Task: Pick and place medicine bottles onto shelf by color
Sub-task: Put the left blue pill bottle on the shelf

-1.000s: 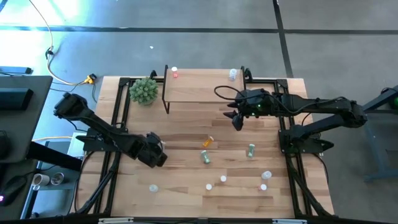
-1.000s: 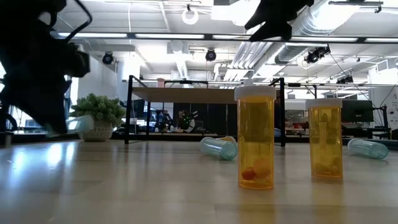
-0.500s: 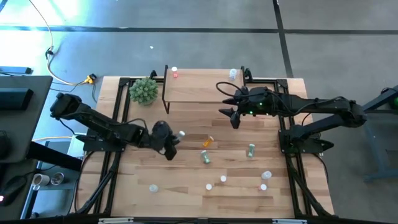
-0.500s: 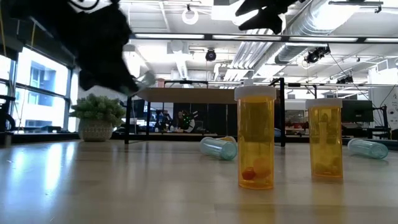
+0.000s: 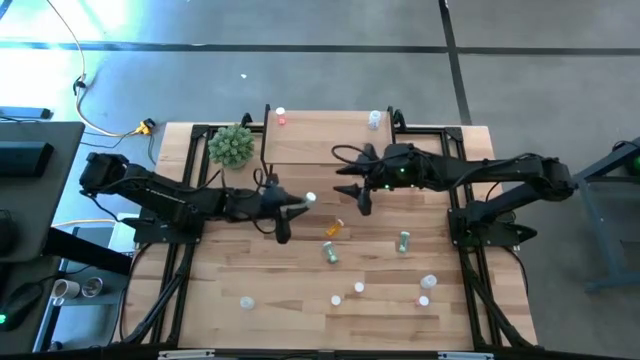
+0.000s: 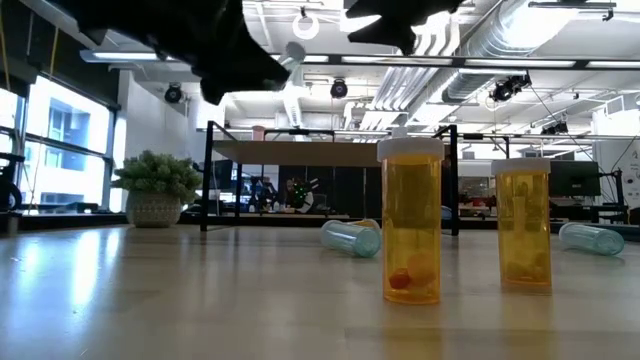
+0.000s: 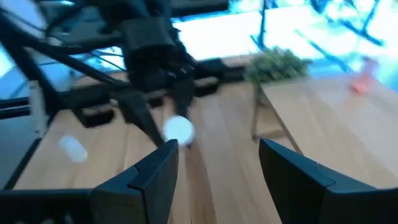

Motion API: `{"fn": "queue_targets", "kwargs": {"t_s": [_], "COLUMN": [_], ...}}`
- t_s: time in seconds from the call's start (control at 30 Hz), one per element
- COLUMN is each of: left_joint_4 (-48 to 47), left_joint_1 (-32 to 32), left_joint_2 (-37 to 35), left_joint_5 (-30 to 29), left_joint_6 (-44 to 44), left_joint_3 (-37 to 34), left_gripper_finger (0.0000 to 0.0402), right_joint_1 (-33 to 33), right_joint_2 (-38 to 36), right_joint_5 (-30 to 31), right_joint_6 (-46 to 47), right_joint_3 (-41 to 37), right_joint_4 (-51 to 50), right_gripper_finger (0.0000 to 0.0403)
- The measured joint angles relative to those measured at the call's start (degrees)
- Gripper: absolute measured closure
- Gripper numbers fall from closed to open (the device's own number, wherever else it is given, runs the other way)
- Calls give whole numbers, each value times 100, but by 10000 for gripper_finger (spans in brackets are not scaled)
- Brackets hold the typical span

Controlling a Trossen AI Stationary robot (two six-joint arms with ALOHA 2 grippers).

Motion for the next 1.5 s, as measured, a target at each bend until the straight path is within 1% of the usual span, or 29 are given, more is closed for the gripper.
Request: {"fn": "queue_targets", "kwargs": {"t_s": [0.1, 0.27, 0.4, 0.6, 0.93, 1.2, 1.37, 1.43, 1.5], "left_joint_4": [197, 471, 644, 895, 990, 981, 975, 973, 973], "left_joint_1": [62, 90, 89, 146, 196, 196, 196, 196, 196], "left_joint_2": [0, 0, 0, 0, 0, 0, 0, 0, 0], "left_joint_5": [16, 42, -9, -75, -89, -89, -89, -89, -94], "left_joint_6": [429, 925, 1104, 1149, 1193, 1190, 1184, 1184, 1182], "left_joint_3": [0, 0, 0, 0, 0, 0, 0, 0, 0], "left_gripper_finger": [300, 300, 300, 300, 300, 300, 300, 300, 300], "right_joint_1": [0, 4, 4, 0, 4, 84, 144, 144, 143], "right_joint_2": [183, 493, 694, 988, 1306, 1358, 1357, 1356, 1356], "right_joint_5": [-362, -477, -664, -678, -773, -794, -614, -572, -570], "right_joint_6": [-327, -767, -951, -935, -781, -737, -758, -771, -777], "right_joint_3": [0, 0, -2, -2, -4, -4, -4, -4, -4], "right_joint_4": [388, 1092, 1444, 2024, 2219, 2259, 2384, 2355, 2350], "right_gripper_finger": [187, 187, 187, 187, 187, 187, 188, 192, 205]}}
